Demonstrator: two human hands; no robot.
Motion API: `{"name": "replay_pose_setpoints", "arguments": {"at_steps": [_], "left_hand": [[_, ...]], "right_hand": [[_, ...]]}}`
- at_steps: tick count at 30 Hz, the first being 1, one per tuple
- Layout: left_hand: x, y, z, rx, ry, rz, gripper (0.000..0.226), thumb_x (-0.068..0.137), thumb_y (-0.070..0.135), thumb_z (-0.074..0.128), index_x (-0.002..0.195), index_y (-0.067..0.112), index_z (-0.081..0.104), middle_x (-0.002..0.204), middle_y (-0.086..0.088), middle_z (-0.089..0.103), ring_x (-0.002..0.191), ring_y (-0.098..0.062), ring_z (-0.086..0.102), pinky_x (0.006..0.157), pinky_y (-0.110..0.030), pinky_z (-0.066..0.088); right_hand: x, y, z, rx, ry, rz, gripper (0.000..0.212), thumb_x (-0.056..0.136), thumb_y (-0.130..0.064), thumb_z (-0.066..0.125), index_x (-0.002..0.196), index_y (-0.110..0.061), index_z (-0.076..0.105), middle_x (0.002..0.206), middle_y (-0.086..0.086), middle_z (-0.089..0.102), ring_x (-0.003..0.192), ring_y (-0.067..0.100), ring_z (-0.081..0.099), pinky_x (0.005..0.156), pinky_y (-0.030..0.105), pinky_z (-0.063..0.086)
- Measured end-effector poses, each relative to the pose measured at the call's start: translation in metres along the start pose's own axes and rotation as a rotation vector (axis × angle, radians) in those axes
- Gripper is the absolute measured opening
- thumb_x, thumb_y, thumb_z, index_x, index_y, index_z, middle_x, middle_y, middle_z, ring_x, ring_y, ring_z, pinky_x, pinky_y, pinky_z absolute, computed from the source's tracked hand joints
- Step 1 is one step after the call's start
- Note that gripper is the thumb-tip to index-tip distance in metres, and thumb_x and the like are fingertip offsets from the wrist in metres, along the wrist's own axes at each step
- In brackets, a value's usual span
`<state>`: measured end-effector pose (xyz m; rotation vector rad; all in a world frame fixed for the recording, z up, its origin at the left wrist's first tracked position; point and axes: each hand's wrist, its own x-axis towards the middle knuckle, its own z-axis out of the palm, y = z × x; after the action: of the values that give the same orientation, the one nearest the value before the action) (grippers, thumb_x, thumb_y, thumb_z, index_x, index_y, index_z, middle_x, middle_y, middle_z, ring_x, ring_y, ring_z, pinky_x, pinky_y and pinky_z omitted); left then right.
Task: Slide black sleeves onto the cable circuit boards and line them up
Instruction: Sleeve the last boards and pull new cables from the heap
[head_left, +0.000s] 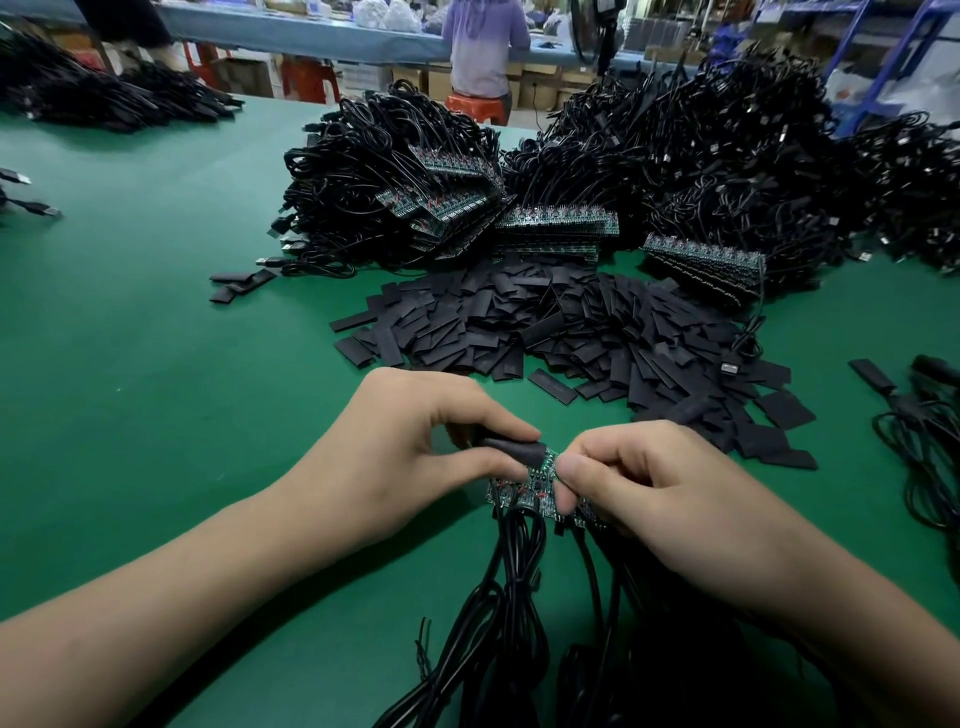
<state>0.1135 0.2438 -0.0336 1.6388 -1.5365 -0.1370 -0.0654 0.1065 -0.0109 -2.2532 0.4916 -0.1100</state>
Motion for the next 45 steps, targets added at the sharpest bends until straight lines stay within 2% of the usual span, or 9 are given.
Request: {"name": "replay_pose_setpoints", "arguments": {"at_steps": [4,9,14,17,24,29,34,38,45], "left_hand": [[-0.001,-0.001,0.0,-0.035,-0.024,-0.049,0.022,0.074,0.024,0.087,0.096,0.022,0.083,0.085,0.012,0.077,0.078,-0.005,0.071,0.077,-0.029,0.057],[0.0,0.004,0.001,0.064,-0.098,0.149,0.02,0.085,0.023,0.081,0.104,0.017,0.08,0.091,0.009,0.074,0.086,-0.002,0.069,0.078,-0.029,0.057],[0.001,0.002,0.004,-0.005,0.004,0.039,0.021,0.079,0.024,0.084,0.099,0.019,0.082,0.087,0.012,0.075,0.082,-0.004,0.071,0.079,-0.023,0.055],[0.001,0.001,0.004,-0.089,0.053,-0.07,0.023,0.075,0.03,0.082,0.096,0.023,0.082,0.086,0.016,0.076,0.083,-0.005,0.072,0.081,-0.017,0.052],[0.0,0.002,0.006,-0.164,0.054,-0.146,0.022,0.073,0.039,0.077,0.093,0.032,0.08,0.088,0.019,0.077,0.088,-0.003,0.072,0.083,-0.013,0.05],[-0.001,0.004,0.009,-0.161,0.021,-0.15,0.019,0.075,0.032,0.082,0.094,0.032,0.08,0.089,0.019,0.076,0.089,-0.005,0.072,0.084,-0.014,0.049],[0.0,0.005,0.009,-0.16,0.024,-0.165,0.017,0.076,0.03,0.083,0.093,0.032,0.08,0.088,0.019,0.076,0.087,-0.004,0.072,0.082,-0.013,0.05],[0.001,0.005,0.009,-0.241,0.063,-0.218,0.021,0.072,0.039,0.077,0.091,0.033,0.08,0.087,0.018,0.077,0.085,0.0,0.073,0.081,-0.011,0.05],[-0.001,0.005,0.009,-0.206,0.066,-0.187,0.019,0.073,0.04,0.077,0.092,0.034,0.078,0.088,0.019,0.077,0.086,-0.001,0.072,0.081,-0.009,0.048]], "right_hand": [[0.001,0.001,0.001,-0.062,0.012,-0.031,0.03,0.1,-0.035,0.056,0.076,-0.027,0.072,0.046,-0.011,0.04,0.044,0.005,0.035,0.047,0.019,0.03],[0.004,0.005,0.004,0.007,-0.031,-0.022,0.028,0.101,-0.037,0.056,0.081,-0.029,0.073,0.05,-0.01,0.049,0.045,0.004,0.035,0.047,0.018,0.029],[0.004,0.003,0.001,0.106,0.088,-0.017,0.016,0.091,-0.045,0.064,0.088,-0.03,0.067,0.067,-0.005,0.072,0.051,0.005,0.052,0.049,0.016,0.039],[0.0,0.002,-0.009,-0.011,0.218,-0.081,0.017,0.079,-0.048,0.068,0.08,-0.031,0.071,0.069,-0.009,0.069,0.056,0.009,0.057,0.053,0.018,0.043],[-0.001,0.004,-0.007,-0.054,0.265,-0.157,0.016,0.088,-0.03,0.073,0.073,-0.028,0.071,0.065,-0.01,0.069,0.055,0.003,0.056,0.054,0.015,0.043],[-0.002,0.007,0.002,-0.196,0.349,-0.244,0.012,0.087,-0.038,0.071,0.077,-0.032,0.071,0.063,-0.011,0.065,0.056,0.01,0.058,0.047,0.014,0.035],[-0.001,0.004,0.007,-0.317,0.415,-0.275,0.011,0.092,-0.04,0.071,0.084,-0.033,0.071,0.065,-0.017,0.063,0.065,0.005,0.06,0.053,0.018,0.039],[-0.001,0.002,0.006,-0.268,0.452,-0.257,0.03,0.087,-0.057,0.053,0.091,-0.035,0.074,0.072,-0.018,0.068,0.067,0.005,0.065,0.059,0.037,0.053],[-0.003,0.0,0.01,-0.325,0.488,-0.284,0.019,0.091,-0.045,0.059,0.089,-0.031,0.073,0.07,-0.017,0.068,0.065,0.007,0.065,0.061,0.039,0.053]]}}
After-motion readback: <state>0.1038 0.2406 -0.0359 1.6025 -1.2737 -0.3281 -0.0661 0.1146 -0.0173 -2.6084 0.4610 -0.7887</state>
